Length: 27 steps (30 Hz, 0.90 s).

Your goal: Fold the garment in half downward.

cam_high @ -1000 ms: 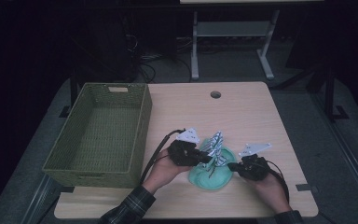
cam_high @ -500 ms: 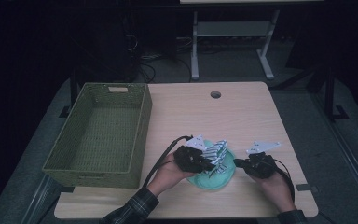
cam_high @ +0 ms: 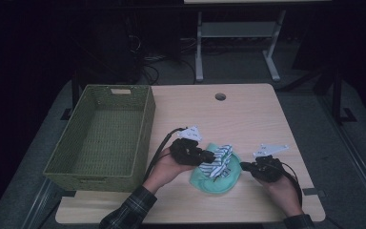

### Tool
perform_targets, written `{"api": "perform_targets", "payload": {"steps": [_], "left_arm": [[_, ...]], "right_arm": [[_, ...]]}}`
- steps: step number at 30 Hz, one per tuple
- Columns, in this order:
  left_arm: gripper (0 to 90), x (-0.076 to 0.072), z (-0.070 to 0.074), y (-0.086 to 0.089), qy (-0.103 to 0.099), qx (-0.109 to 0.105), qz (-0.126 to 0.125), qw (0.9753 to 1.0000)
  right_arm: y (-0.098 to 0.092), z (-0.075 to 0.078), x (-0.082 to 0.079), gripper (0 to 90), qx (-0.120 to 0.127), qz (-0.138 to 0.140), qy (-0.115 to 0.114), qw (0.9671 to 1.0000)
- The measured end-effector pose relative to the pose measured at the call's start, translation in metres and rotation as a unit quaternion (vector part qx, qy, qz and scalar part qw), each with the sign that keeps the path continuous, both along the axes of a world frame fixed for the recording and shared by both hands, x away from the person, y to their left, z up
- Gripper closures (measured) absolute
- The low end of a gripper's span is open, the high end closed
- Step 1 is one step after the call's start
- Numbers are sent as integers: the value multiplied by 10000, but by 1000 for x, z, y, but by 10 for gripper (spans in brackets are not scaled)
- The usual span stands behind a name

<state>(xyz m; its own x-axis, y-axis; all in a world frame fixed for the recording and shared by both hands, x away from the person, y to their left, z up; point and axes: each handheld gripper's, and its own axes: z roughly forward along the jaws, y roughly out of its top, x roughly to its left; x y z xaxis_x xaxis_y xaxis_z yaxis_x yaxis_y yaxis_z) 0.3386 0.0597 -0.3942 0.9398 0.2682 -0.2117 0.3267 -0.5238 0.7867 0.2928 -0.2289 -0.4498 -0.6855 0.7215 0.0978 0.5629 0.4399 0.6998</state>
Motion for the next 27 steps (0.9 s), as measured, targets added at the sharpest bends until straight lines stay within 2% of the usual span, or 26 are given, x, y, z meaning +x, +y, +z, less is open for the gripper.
{"api": "perform_targets", "payload": {"steps": [1, 4, 8, 13, 20, 27], "left_arm": [[893, 2, -2, 0, -6, 14, 42, 10000], [895, 8, -9, -3, -14, 120, 104, 9999], [895, 14, -17, -10, 23, 132, 126, 9998], [896, 15, -23, -24, 80, 130, -19, 9999], [895, 11, -33, -43, 107, 307, -259, 9991], [896, 8, -43, -57, 139, 460, -357, 9982]], "right_arm": [[-1, 0, 0, 898, -4, 16, -31, 10000], [-2, 0, 0, 898, 1, -12, -24, 10000], [-4, 0, 1, 898, -1, -35, -30, 10000], [-6, 0, 2, 898, -2, -46, -56, 10000], [-9, 1, 2, 898, -13, -73, -56, 10000], [-13, 1, 2, 898, 9, -157, -80, 9998]]}}
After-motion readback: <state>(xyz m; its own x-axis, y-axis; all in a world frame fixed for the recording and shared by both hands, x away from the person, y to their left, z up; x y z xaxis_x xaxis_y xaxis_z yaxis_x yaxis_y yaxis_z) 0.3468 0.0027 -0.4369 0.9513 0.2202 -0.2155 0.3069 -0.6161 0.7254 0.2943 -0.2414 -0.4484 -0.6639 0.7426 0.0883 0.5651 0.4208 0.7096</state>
